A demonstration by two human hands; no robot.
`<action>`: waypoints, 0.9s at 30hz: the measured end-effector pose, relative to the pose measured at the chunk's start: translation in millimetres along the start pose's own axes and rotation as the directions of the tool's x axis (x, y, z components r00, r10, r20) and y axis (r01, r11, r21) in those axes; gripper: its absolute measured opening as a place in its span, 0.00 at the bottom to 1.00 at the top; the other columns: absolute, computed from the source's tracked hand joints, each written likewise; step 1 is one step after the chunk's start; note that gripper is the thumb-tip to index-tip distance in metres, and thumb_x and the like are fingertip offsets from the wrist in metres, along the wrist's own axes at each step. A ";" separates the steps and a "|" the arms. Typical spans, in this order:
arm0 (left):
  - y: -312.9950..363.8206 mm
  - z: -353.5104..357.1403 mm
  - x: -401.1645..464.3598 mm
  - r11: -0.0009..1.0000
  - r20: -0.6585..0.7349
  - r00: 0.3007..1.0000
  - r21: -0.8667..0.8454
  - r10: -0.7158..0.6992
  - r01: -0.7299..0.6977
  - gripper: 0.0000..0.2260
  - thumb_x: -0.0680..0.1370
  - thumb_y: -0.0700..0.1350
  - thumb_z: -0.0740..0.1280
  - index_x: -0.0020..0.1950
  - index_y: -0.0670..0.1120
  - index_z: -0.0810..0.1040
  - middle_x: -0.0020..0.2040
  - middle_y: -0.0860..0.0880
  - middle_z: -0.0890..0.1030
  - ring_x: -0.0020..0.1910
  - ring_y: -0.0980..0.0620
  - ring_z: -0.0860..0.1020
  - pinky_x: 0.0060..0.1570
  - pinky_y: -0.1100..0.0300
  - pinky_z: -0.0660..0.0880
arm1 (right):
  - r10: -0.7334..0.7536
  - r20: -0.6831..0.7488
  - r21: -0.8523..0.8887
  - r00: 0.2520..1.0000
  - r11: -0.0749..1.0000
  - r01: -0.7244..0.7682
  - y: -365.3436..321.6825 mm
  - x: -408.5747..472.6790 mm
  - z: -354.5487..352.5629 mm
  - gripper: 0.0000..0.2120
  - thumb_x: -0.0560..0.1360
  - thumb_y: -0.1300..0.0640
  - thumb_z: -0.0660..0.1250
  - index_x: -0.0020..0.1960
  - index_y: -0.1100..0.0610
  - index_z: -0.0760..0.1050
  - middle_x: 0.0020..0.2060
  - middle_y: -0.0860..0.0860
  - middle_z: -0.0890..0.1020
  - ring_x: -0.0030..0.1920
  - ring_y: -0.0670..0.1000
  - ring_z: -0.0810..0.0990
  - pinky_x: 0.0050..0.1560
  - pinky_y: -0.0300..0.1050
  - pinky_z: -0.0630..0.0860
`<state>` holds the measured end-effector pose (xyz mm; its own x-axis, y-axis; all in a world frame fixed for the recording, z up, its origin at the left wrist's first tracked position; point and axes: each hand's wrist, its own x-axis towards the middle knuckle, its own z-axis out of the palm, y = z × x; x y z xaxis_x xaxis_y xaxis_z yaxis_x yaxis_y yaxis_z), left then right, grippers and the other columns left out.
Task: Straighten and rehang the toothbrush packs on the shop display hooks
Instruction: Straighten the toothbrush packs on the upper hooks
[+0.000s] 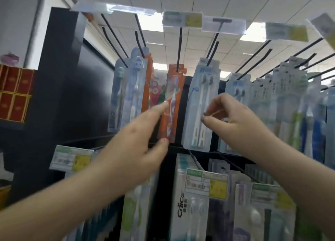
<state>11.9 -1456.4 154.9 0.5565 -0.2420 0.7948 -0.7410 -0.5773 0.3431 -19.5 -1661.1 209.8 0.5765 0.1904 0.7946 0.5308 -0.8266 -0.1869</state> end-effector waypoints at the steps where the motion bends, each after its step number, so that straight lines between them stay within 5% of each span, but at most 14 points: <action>1: 4.4 -5.1 3.2 1.000 -0.024 1.000 0.016 -0.004 0.005 0.29 0.77 0.49 0.63 0.73 0.63 0.52 0.61 0.68 0.63 0.61 0.66 0.64 0.57 0.70 0.65 | -0.007 0.015 -0.032 1.000 0.999 0.008 -0.1 9.3 0.9 0.05 0.75 0.51 0.62 0.48 0.51 0.68 0.45 0.46 0.76 0.45 0.43 0.76 0.38 0.32 0.70; 3: 6.3 -15.1 18.0 0.999 -0.060 0.997 0.030 -0.040 0.041 0.29 0.77 0.47 0.63 0.74 0.57 0.54 0.65 0.60 0.66 0.61 0.63 0.64 0.59 0.66 0.66 | -0.015 0.042 -0.072 0.999 0.997 0.018 -0.6 25.0 4.2 0.06 0.76 0.52 0.62 0.49 0.53 0.68 0.46 0.47 0.76 0.47 0.46 0.76 0.40 0.35 0.71; 7: -15.7 -28.7 60.4 0.965 -0.139 0.968 0.133 -0.207 0.225 0.27 0.76 0.47 0.66 0.71 0.48 0.59 0.64 0.50 0.68 0.53 0.54 0.70 0.39 0.63 0.71 | -0.031 0.093 -0.105 0.995 0.994 0.041 -3.8 45.4 14.5 0.06 0.76 0.53 0.62 0.48 0.54 0.68 0.45 0.48 0.76 0.48 0.50 0.76 0.42 0.36 0.70; 11: -44.0 -31.1 89.2 0.902 -0.142 0.933 0.242 -0.332 0.358 0.36 0.70 0.56 0.71 0.71 0.46 0.57 0.66 0.43 0.68 0.58 0.44 0.74 0.51 0.46 0.77 | -0.062 0.144 -0.113 0.988 0.991 0.078 -7.6 56.1 27.8 0.05 0.76 0.55 0.63 0.47 0.54 0.67 0.45 0.51 0.76 0.45 0.51 0.76 0.39 0.36 0.70; 16: -52.3 -23.8 111.5 0.805 -0.179 0.882 0.360 -0.436 0.471 0.53 0.66 0.66 0.69 0.75 0.41 0.42 0.62 0.41 0.73 0.52 0.45 0.77 0.42 0.53 0.78 | -0.097 0.181 -0.093 0.979 0.989 0.116 -11.8 63.9 42.5 0.06 0.76 0.55 0.63 0.44 0.52 0.65 0.39 0.49 0.73 0.35 0.46 0.70 0.35 0.38 0.68; 23: -59.8 -23.7 124.7 0.826 -0.204 0.875 0.292 -0.439 0.482 0.34 0.70 0.57 0.72 0.66 0.41 0.59 0.53 0.44 0.76 0.46 0.46 0.78 0.39 0.54 0.77 | -0.131 0.189 -0.097 0.973 0.984 0.151 -13.3 69.2 47.9 0.06 0.75 0.54 0.63 0.47 0.55 0.67 0.40 0.50 0.75 0.38 0.50 0.74 0.38 0.42 0.73; 27: -61.6 -27.9 122.8 0.863 -0.180 0.898 0.253 -0.403 0.438 0.26 0.72 0.56 0.70 0.60 0.43 0.63 0.42 0.51 0.71 0.33 0.56 0.72 0.28 0.61 0.71 | -0.131 0.191 -0.117 0.973 0.981 0.155 -7.7 68.4 45.3 0.06 0.75 0.55 0.63 0.46 0.54 0.66 0.39 0.48 0.73 0.36 0.46 0.70 0.37 0.40 0.70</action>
<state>115.4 -1428.8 245.4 0.7302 0.1555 0.6653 -0.3007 -0.8012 0.5173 43.9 -1617.7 239.4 0.6099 0.3945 0.6873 0.5374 -0.8433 0.0073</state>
